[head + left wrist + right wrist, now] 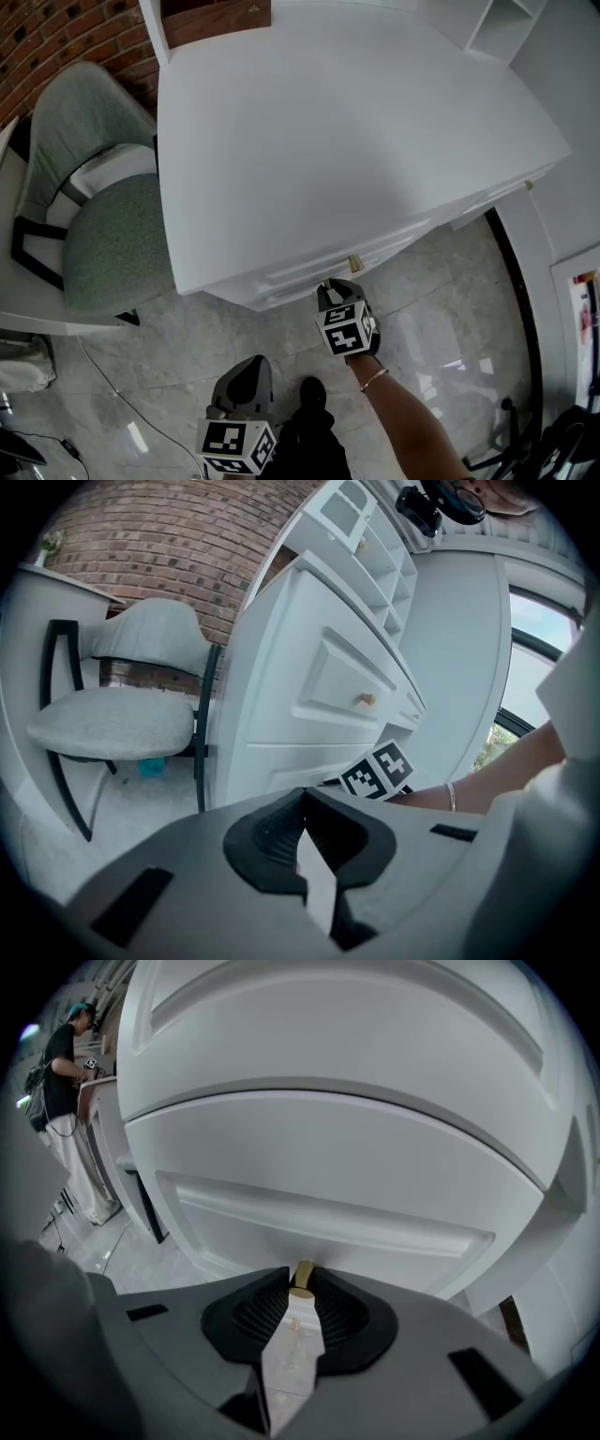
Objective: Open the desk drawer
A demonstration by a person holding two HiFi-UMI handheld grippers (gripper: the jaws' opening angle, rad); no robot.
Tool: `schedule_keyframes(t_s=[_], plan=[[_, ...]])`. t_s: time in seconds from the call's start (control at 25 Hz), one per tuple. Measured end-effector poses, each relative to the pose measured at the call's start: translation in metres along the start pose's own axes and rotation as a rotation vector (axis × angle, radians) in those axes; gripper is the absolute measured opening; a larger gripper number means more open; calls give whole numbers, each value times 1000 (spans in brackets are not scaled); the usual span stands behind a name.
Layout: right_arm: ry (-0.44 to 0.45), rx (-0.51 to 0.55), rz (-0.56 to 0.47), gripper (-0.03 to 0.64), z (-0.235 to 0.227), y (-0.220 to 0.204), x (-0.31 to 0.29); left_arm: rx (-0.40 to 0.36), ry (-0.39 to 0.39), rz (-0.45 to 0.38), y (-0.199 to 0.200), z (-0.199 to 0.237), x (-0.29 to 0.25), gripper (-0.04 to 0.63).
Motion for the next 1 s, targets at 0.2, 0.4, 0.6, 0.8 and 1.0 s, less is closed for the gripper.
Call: schedule_keyframes(t_s=[0.2, 0.4, 0.6, 0.8, 1.0], plan=[[-13, -10, -14, 77, 2, -5, 3, 4, -1, 4, 0, -3, 5, 9], [4, -28, -9, 77, 5, -17, 15, 3, -2, 4, 2, -7, 11, 9], [-8, -42, -9, 77, 11, -32, 27, 12, 0, 20, -5, -9, 19, 9], [-9, -42, 11, 77, 17, -49, 41, 33, 0, 33, -11, -12, 31, 9], [2, -53, 37, 77, 23, -66, 55, 43, 6, 41, -13, -15, 39, 9]])
Point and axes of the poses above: the fingertips, and each gripper's own axes: x backward along the fingers, z to its left, y out of its top, the point moved 8 cm from there along x, backward along the fingers, and after that the axes turned 7 degrees about y, right-handed, at the moved point
